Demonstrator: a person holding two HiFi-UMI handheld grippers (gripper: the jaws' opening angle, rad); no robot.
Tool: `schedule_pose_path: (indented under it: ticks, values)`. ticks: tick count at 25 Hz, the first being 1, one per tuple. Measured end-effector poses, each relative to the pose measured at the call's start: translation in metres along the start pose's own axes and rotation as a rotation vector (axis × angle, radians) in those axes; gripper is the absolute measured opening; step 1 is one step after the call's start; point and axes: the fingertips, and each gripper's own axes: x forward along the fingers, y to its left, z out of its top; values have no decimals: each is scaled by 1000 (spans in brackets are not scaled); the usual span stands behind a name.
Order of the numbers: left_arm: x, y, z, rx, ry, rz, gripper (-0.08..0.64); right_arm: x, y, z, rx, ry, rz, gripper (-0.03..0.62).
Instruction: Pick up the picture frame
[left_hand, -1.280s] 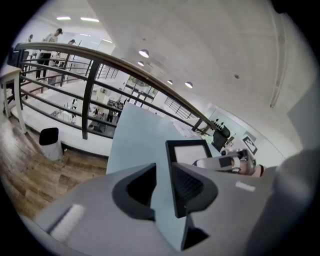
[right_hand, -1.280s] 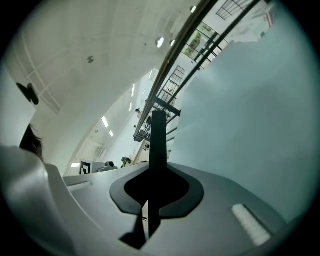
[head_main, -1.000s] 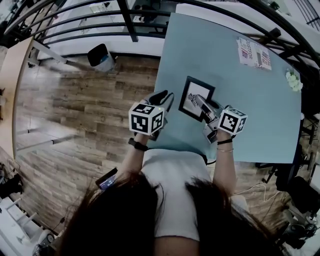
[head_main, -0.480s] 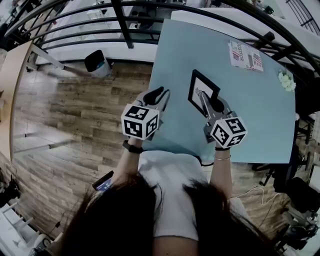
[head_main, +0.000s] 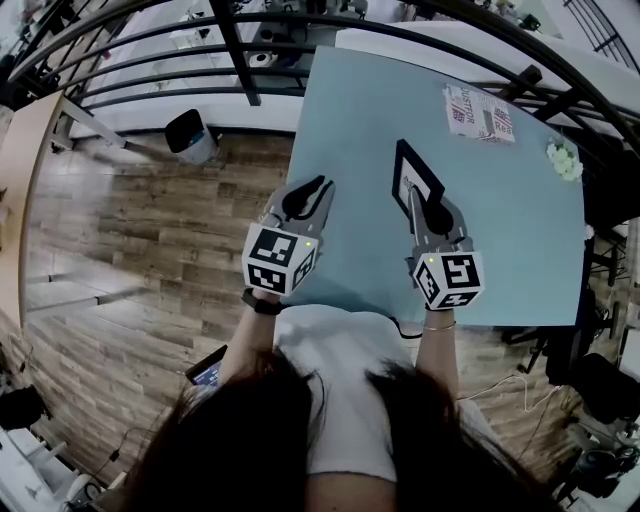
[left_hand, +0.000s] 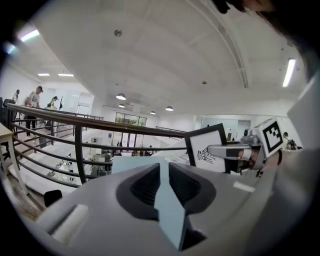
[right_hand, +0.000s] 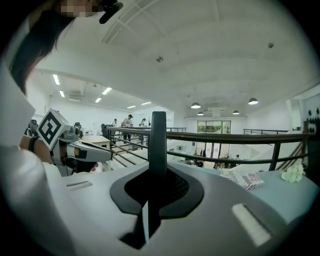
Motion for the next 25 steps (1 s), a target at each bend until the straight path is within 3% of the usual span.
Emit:
schedule_pose_path:
  ticks: [8, 25]
  values:
    - [-3, -2, 11, 80, -58, 31, 58, -6, -10, 4, -26, -26, -55, 14]
    - [-4, 25, -1, 81, -40, 67, 57, 9, 1, -7, -10, -23, -66, 14]
